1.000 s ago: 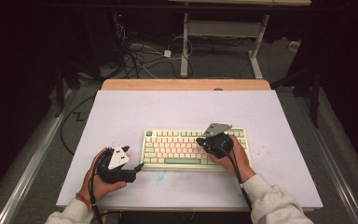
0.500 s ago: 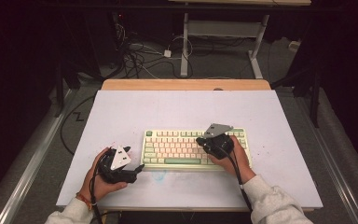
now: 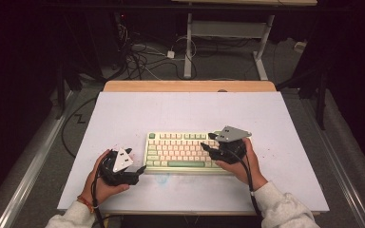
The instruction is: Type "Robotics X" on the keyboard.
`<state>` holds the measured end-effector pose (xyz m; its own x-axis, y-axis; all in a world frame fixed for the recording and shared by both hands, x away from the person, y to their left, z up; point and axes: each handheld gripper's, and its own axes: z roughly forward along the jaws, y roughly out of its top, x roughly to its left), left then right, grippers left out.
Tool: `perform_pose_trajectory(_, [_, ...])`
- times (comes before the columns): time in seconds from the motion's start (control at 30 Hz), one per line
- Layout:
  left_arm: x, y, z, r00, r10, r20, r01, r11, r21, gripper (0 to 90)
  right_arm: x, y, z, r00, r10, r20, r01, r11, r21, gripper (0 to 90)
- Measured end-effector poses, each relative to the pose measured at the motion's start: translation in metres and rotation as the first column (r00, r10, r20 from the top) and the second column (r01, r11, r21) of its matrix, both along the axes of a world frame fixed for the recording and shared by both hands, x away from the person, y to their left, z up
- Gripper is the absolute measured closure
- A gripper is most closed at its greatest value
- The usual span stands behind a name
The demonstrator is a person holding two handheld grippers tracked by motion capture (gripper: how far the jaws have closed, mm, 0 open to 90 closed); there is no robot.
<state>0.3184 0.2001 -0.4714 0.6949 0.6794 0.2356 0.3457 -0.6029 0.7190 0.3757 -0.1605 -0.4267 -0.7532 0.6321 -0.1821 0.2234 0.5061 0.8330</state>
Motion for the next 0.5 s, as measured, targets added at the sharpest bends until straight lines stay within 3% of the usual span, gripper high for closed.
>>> perform_pose_trajectory(0.2, [0.000, 0.001, -0.001, 1.0000, 0.005, -0.002, -0.005, 1.0000, -0.003, 20.8, -0.008, -0.011, 0.007, 0.9987, -0.029, 0.043, 0.027, 0.9984, 0.050, 35.0])
perform_pose_trajectory(0.5, [-0.001, 0.001, 0.003, 1.0000, 0.003, 0.002, -0.002, 0.9992, -0.039, 23.3, -0.019, -0.029, 0.010, 0.9951, -0.050, 0.085, 0.044, 0.9966, 0.070, 32.9])
